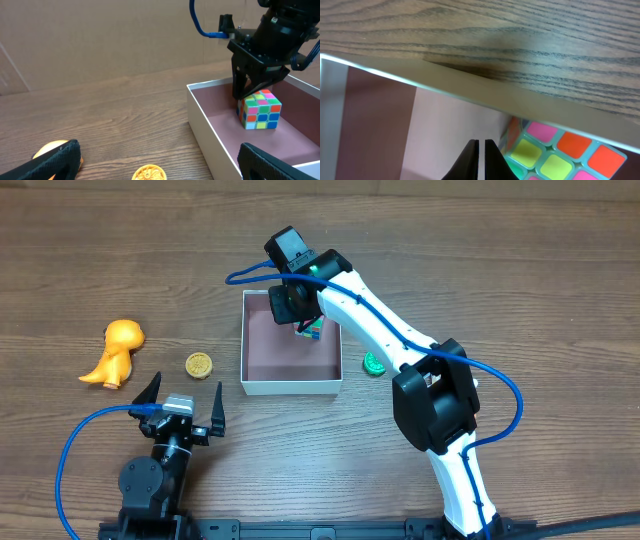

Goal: Pack container

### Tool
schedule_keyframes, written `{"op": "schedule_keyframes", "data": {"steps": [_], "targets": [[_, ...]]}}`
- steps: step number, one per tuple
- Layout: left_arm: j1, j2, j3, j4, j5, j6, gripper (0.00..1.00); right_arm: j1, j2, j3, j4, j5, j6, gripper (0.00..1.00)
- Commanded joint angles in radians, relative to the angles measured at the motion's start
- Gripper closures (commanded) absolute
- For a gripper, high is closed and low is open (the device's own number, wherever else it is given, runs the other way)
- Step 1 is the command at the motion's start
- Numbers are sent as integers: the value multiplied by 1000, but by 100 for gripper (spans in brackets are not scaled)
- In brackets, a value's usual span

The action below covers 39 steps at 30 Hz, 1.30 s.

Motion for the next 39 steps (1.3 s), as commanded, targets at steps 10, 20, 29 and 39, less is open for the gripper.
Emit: {"op": "schedule_keyframes", "data": {"steps": [10,20,29,39], "targets": [[10,-9,-5,1,-10,15,0,-2,47,-4,-19,80,1,92],[10,-9,-5,1,-10,15,0,-2,47,-4,-41,129,1,92],[10,-9,-5,1,-10,15,0,-2,47,-4,-61,163,-3,92],[10,-9,-5,1,-10,15,0,-2,47,-4,-61,182,-6,92]]}}
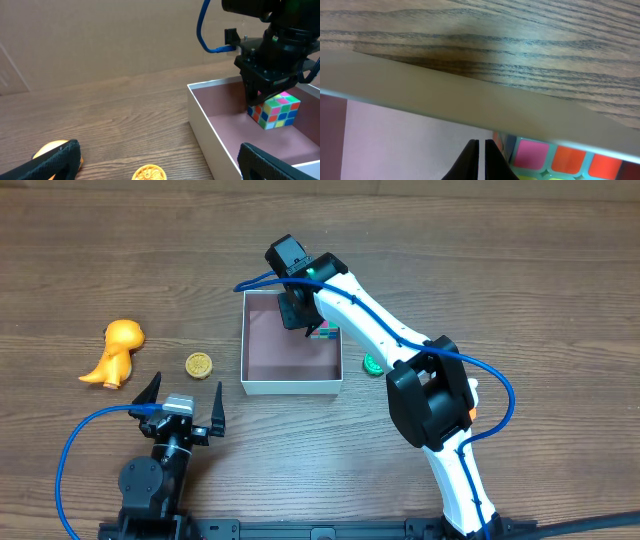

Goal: Pack container

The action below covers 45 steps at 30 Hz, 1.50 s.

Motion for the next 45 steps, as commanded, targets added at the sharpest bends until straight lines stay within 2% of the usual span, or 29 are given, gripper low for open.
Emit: {"op": "schedule_keyframes", "data": {"steps": [1,4,10,18,21,22,23,27,30,36,45], "targets": [[10,-9,-5,1,-10,15,0,-2,15,-2,2,27,-5,92],[10,-9,-5,1,-10,15,0,-2,15,13,-5,27,-5,92],[10,-9,-5,1,-10,15,0,-2,15,100,-49,26,-5,85],[10,-9,-5,1,-10,15,0,-2,14,299,-151,11,-5,77],[10,-9,-5,1,-10,15,0,-2,14,389,-202,11,-5,70],[10,-9,-5,1,-10,15,0,-2,14,419,-220,11,-5,67],[10,-9,-5,1,-10,15,0,-2,14,451,-240,11,-5,58],[10,-9,-5,1,-10,15,0,-13,14,589,-349,14,-5,19],[10,-9,-5,1,-10,15,0,-35,14,686,-444,39,-6,0],[10,-9,-5,1,-10,15,0,-117,14,879,-635,64,-4,0],[10,-9,-5,1,-10,15,0,-216,-84,886,-635,-5,-28,0]]}}
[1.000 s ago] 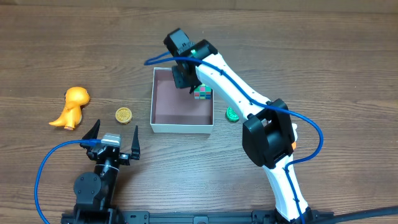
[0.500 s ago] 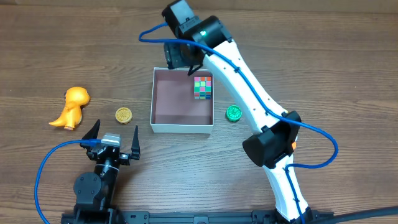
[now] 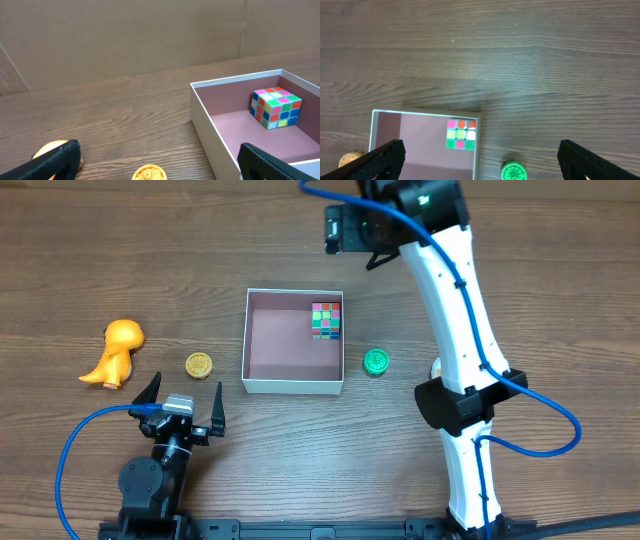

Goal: Pack container
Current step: 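Raise the right gripper and move it over the duck plush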

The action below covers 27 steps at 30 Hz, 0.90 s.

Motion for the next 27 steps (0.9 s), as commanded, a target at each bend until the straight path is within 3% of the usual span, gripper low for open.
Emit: {"op": "schedule_keyframes", "data": {"steps": [1,6,16,22,27], "targets": [[10,-9,-5,1,-10,15,0,-21,-98,13,1,-18,-35,0],[10,-9,-5,1,-10,15,0,-48,-201,-89,1,-12,-72,0],[10,-9,-5,1,-10,15,0,-163,-490,-691,1,-10,-71,0],[10,-9,-5,1,-10,15,0,-230,-521,-953,1,-93,-66,0],[10,-9,-5,1,-10,15,0,-298,-521,-1160,23,5,9,0]]}}
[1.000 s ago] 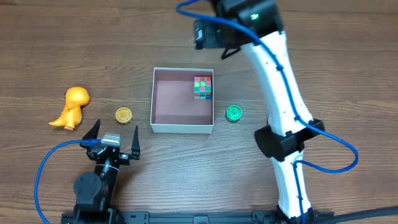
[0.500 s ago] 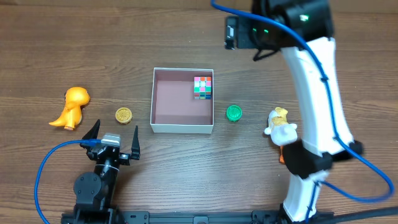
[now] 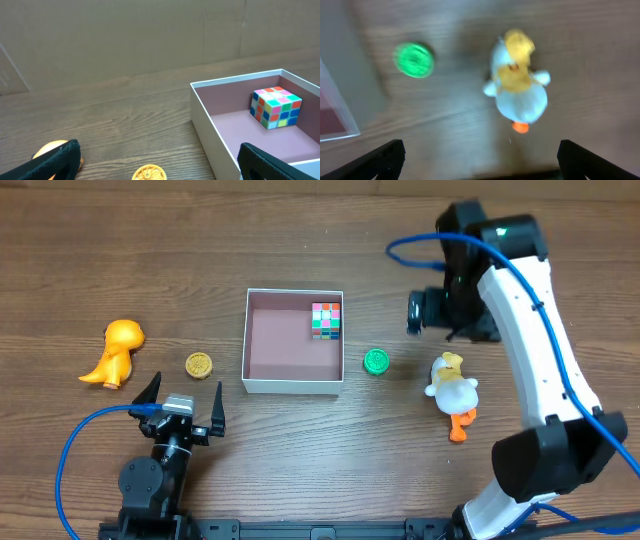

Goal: Pack container
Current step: 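Raise the right gripper and move it over the duck plush, then lower the right gripper and grasp the duck plush's head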

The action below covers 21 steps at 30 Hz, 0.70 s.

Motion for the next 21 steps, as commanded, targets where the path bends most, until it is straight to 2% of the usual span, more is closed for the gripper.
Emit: {"op": "schedule_keyframes", "data": {"steps": [1,6,13,21], "targets": [[10,-9,-5,1,-10,15,0,-63,-27,-130,31,51,53,0],[10,-9,-5,1,-10,15,0,-130,-27,-268,164,5,44,0],[10,-9,-5,1,-10,15,0,-139,-27,-440,308,-14,-28,0],[10,-9,-5,1,-10,15,0,-139,-27,-509,332,-43,-34,0]]}}
